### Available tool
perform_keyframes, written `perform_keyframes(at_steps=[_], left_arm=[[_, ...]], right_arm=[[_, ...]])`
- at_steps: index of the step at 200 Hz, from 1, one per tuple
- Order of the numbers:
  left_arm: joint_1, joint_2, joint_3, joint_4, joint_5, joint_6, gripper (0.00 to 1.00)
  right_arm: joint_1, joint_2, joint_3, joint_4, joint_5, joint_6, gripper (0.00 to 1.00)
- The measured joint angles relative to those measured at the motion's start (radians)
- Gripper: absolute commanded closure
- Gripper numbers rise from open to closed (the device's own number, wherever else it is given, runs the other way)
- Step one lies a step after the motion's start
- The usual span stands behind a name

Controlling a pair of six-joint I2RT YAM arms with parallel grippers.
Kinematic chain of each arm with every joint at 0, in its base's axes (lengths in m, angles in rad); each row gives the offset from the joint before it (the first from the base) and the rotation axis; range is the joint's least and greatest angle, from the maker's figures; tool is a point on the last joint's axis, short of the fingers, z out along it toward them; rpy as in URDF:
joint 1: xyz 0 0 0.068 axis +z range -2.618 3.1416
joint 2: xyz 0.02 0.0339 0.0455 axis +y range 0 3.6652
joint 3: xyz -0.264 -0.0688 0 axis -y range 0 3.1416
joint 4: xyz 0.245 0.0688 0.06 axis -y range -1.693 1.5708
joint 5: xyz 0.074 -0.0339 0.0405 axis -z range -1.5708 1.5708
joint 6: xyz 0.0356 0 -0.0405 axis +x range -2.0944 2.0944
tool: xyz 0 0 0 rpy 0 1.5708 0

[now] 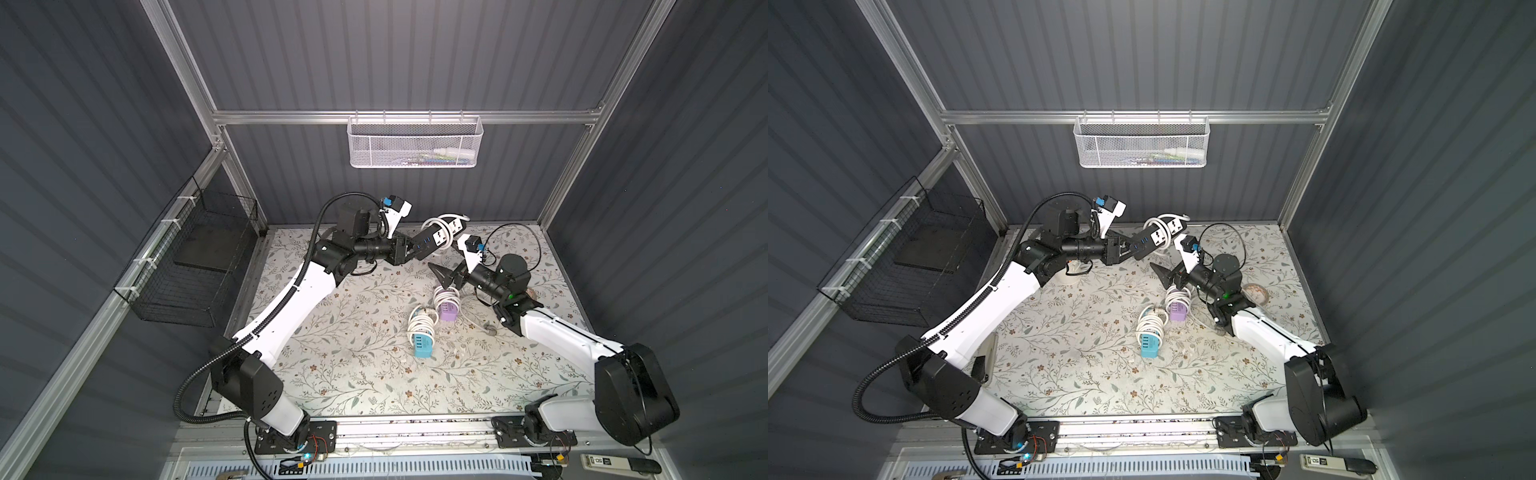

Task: Unwrap the cord wrapped around the power strip
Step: Unwrap the power cord from the power strip.

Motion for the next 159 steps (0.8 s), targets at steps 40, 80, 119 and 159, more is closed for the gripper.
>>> perform_keyframes(at_steps=[40, 80, 119, 159], left_arm=[[0.000, 0.002, 0.024, 0.002, 0.027, -0.043, 1.00], [0.000, 0.002, 0.032, 0.004, 0.040, -0.068, 1.00], [0.005, 0.002, 0.031, 0.011, 0.039, -0.070, 1.00], [0.021, 0.002, 0.031, 0.030, 0.038, -0.070, 1.00]], right_arm=[[0.007, 0.060, 0.000, 0.043, 0.099, -0.041, 0.13], [0.010, 0.086, 0.000, 0.064, 0.143, -0.033, 0.75], [0.019, 0.085, -0.001, 0.067, 0.154, -0.016, 1.00], [0.018, 0.023, -0.037, 0.046, 0.169, 0.013, 1.00]])
